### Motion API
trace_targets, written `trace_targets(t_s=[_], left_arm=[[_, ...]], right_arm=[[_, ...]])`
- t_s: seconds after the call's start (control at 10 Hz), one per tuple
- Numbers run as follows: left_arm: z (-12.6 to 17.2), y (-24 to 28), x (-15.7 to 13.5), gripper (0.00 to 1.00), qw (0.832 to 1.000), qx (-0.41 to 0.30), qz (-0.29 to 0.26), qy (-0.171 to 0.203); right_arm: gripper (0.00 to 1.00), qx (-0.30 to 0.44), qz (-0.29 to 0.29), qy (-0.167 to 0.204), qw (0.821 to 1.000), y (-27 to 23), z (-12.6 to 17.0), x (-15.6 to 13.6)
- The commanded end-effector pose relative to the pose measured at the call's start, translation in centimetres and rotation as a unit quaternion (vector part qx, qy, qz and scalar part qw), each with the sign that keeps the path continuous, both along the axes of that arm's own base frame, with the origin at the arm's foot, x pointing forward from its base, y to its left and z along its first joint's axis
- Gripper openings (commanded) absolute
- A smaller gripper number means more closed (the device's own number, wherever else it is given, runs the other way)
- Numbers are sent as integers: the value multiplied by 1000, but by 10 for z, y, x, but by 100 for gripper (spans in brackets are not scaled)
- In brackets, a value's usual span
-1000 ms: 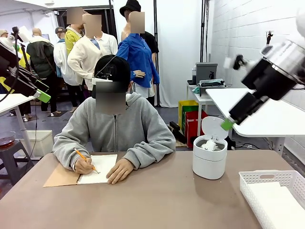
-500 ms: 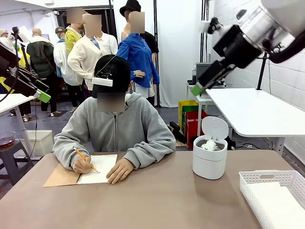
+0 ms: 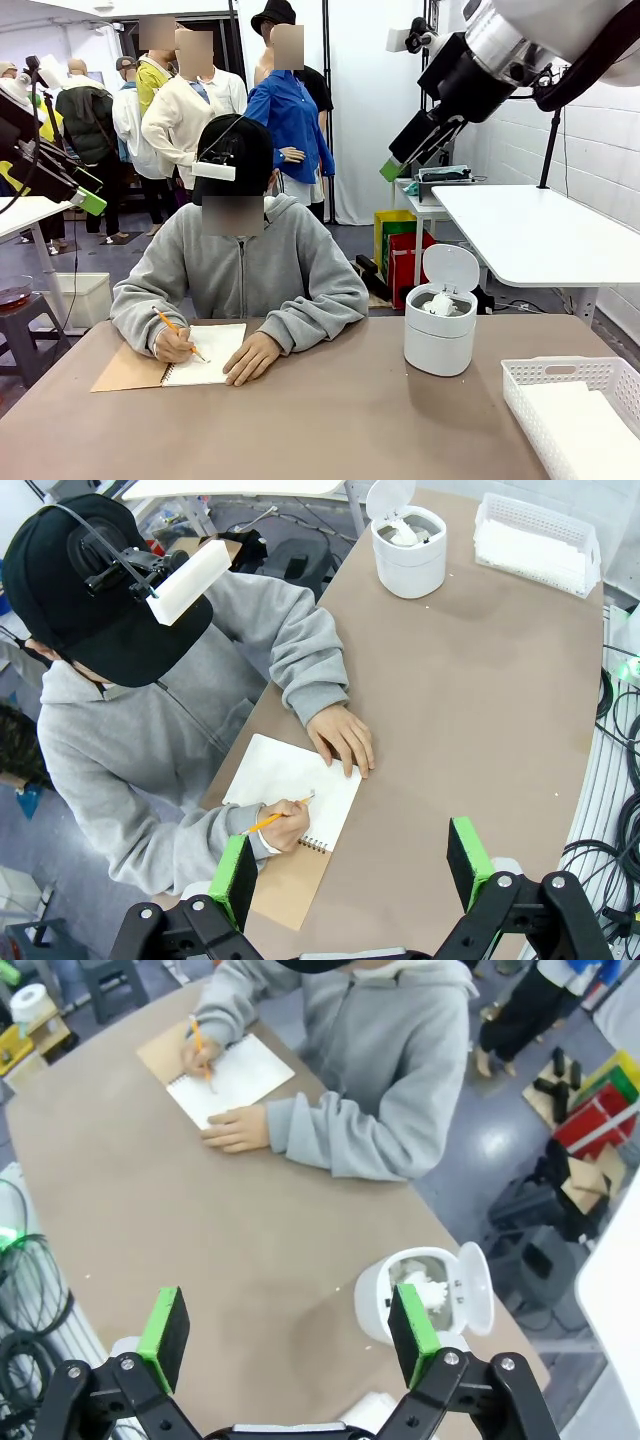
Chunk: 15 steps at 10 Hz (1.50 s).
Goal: Sort the paper based on its condition.
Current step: If a person hands you a paper, place it in the Organizing basket , and if it's crumpled, put it in the Trash can.
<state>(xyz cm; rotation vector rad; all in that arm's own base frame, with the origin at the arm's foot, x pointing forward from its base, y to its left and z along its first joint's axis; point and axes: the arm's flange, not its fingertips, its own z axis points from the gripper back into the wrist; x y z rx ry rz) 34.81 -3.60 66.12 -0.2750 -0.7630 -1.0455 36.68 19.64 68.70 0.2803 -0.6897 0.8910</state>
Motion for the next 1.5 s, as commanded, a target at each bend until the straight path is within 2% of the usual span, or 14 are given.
trace_targets(t_s=[0.0,0.6,1.2,1.4], left_arm=[[-1,3,0,100,1000,-5,-10,-1],[-1,3,0,100,1000,-5,-10,-1],[-1,3,0,100,1000,-5,-10,-1],[-1,3,0,100,1000,-5,-10,-1]], right_arm=[[100,-11,-38,-5,999,8,1,4],[100,5,-47,31,998,10,6,4],[100,33,-48,28,998,10,14,1],[100,20,-46,21,999,7,12,1]])
